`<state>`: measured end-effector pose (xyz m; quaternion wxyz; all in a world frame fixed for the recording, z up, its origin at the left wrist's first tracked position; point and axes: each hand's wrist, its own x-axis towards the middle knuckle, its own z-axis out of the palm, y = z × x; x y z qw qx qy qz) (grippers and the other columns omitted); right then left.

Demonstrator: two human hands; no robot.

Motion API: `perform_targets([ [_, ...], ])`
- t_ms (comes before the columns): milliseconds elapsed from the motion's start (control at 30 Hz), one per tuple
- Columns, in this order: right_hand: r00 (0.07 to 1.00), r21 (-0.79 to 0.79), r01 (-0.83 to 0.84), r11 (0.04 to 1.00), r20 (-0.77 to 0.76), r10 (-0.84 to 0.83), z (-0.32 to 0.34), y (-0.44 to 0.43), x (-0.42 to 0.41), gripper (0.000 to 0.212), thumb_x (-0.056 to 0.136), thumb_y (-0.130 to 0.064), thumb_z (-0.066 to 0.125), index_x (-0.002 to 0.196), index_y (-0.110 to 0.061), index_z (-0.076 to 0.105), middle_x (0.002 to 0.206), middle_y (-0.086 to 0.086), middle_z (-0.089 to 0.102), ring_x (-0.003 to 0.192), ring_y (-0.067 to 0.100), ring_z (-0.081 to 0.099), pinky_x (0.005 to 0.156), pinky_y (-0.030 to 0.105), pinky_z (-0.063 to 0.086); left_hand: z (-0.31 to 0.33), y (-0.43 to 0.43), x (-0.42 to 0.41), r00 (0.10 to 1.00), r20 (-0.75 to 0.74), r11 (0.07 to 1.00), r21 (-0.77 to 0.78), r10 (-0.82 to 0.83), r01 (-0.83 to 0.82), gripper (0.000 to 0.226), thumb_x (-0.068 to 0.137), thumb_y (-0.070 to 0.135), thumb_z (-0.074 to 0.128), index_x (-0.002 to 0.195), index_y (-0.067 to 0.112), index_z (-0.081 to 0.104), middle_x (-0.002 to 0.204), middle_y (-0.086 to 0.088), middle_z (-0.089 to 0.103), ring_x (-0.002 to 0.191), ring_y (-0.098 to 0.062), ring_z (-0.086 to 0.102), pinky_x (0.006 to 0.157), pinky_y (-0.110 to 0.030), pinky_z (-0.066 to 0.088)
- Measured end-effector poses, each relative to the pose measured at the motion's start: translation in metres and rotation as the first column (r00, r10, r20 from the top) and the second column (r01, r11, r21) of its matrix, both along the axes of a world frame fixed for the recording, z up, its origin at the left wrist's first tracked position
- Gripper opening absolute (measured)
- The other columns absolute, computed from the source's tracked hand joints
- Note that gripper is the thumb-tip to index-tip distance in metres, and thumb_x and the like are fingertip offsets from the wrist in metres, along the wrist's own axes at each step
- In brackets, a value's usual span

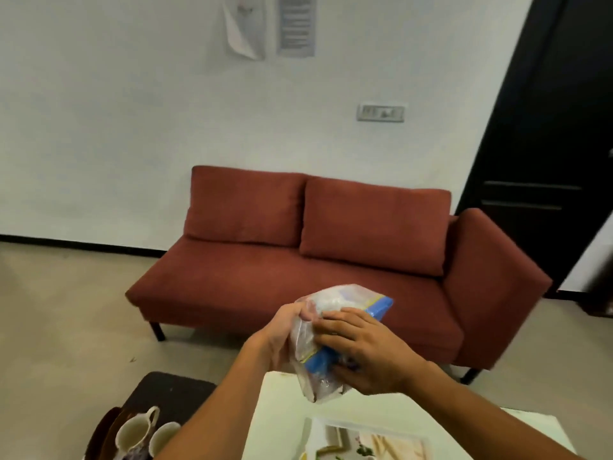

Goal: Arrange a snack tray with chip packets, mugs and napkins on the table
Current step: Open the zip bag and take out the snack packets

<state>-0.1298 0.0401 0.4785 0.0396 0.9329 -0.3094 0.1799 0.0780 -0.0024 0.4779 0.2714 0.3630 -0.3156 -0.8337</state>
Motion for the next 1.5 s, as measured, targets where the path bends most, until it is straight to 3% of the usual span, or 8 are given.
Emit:
perform_targets([
  [167, 0.989, -0.049, 0.114, 0.992, 0.104, -0.109, 0.035, 0.029, -0.034, 0.024, 0.094, -0.029, 0.065, 0.114, -0.021, 0.075, 0.120, -0.007, 0.072, 0.104, 0.017, 0.067, 0.090, 0.036, 0.053, 0.024, 0.008, -0.045, 0.990, 0.124, 0.998, -0.003, -0.062, 0.063, 0.048, 0.059, 0.026, 0.067, 0.097, -0.005, 0.067, 0.086, -0.019, 0.061, 0.078, -0.033, 0.060, 0.085, -0.038, 0.048],
  [367, 0.935, 0.269, 0.180, 0.946, 0.253, -0.250, 0.074, 0.026, -0.054, 0.024, 0.097, -0.035, 0.061, 0.113, -0.026, 0.076, 0.103, -0.011, 0.074, 0.091, 0.005, 0.066, 0.080, 0.029, 0.055, 0.049, 0.000, -0.054, 0.921, 0.365, 0.972, -0.130, -0.137, 0.197, 0.038, 0.053, 0.036, 0.072, 0.083, 0.013, 0.077, 0.089, -0.013, 0.071, 0.077, -0.028, 0.068, 0.076, -0.036, 0.055],
  [467, 0.874, 0.293, 0.202, 0.934, 0.377, -0.307, 0.091, 0.015, -0.050, 0.016, 0.097, -0.029, 0.064, 0.100, -0.022, 0.077, 0.089, -0.011, 0.075, 0.080, 0.005, 0.069, 0.072, 0.032, 0.055, 0.063, -0.004, -0.053, 0.906, 0.412, 0.960, -0.201, -0.099, 0.197, 0.042, 0.073, 0.042, 0.067, 0.100, 0.011, 0.076, 0.104, -0.014, 0.070, 0.097, -0.029, 0.063, 0.101, -0.045, 0.048],
  [567, 0.833, 0.223, 0.304, 0.926, 0.409, -0.372, 0.108, 0.003, -0.044, 0.013, 0.097, -0.026, 0.061, 0.091, -0.023, 0.072, 0.080, -0.020, 0.066, 0.074, 0.000, 0.062, 0.067, 0.026, 0.049, 0.085, -0.005, -0.055, 0.939, 0.333, 0.894, -0.442, 0.084, 0.076, 0.050, 0.095, 0.057, 0.052, 0.114, 0.016, 0.075, 0.107, -0.006, 0.075, 0.098, -0.021, 0.069, 0.094, -0.037, 0.052],
  [733, 0.835, 0.108, 0.392, 0.913, 0.375, -0.403, 0.143, -0.005, -0.030, 0.011, 0.092, -0.017, 0.061, 0.094, -0.016, 0.071, 0.086, -0.003, 0.071, 0.079, 0.020, 0.066, 0.069, 0.043, 0.052, 0.122, 0.006, -0.049, 0.931, 0.036, 0.319, -0.944, 0.363, -0.087, 0.031, 0.091, 0.051, 0.064, 0.112, 0.029, 0.070, 0.100, 0.000, 0.074, 0.093, -0.016, 0.072, 0.081, -0.042, 0.059],
  [933, 0.870, -0.025, 0.433, 0.901, 0.273, -0.410, 0.194, -0.009, -0.021, 0.013, 0.096, -0.024, 0.059, 0.096, -0.018, 0.071, 0.089, -0.002, 0.073, 0.079, 0.023, 0.066, 0.067, 0.047, 0.053, 0.152, -0.002, -0.045, 0.802, -0.111, -0.109, -0.992, 0.587, -0.057, 0.006, 0.095, 0.023, 0.068, 0.096, 0.024, 0.073, 0.087, 0.011, 0.071, 0.083, -0.014, 0.069, 0.070, -0.029, 0.055],
  [1333, 0.682, 0.320, 0.594, 0.738, 0.284, -0.673, 0.168, 0.009, -0.153, 0.012, 0.096, -0.019, 0.066, 0.100, -0.024, 0.077, 0.088, -0.008, 0.076, 0.082, 0.009, 0.072, 0.078, 0.033, 0.061, 0.167, -0.015, -0.060, 0.769, -0.139, -0.078, -0.990, 0.623, -0.116, 0.010, 0.091, 0.032, 0.069, 0.092, 0.025, 0.076, 0.065, 0.007, 0.069, 0.051, -0.006, 0.057, 0.048, -0.015, 0.041],
  [1500, 0.682, 0.337, 0.600, 0.726, 0.260, -0.684, 0.179, 0.010, -0.188, 0.016, 0.092, -0.016, 0.070, 0.100, -0.027, 0.079, 0.085, -0.023, 0.073, 0.086, -0.007, 0.069, 0.080, 0.018, 0.058, 0.143, -0.024, -0.064, 0.792, -0.054, 0.147, -0.973, 0.608, -0.178, 0.007, 0.089, 0.037, 0.070, 0.088, 0.036, 0.077, 0.067, 0.000, 0.072, 0.056, -0.004, 0.059, 0.051, -0.023, 0.049],
])
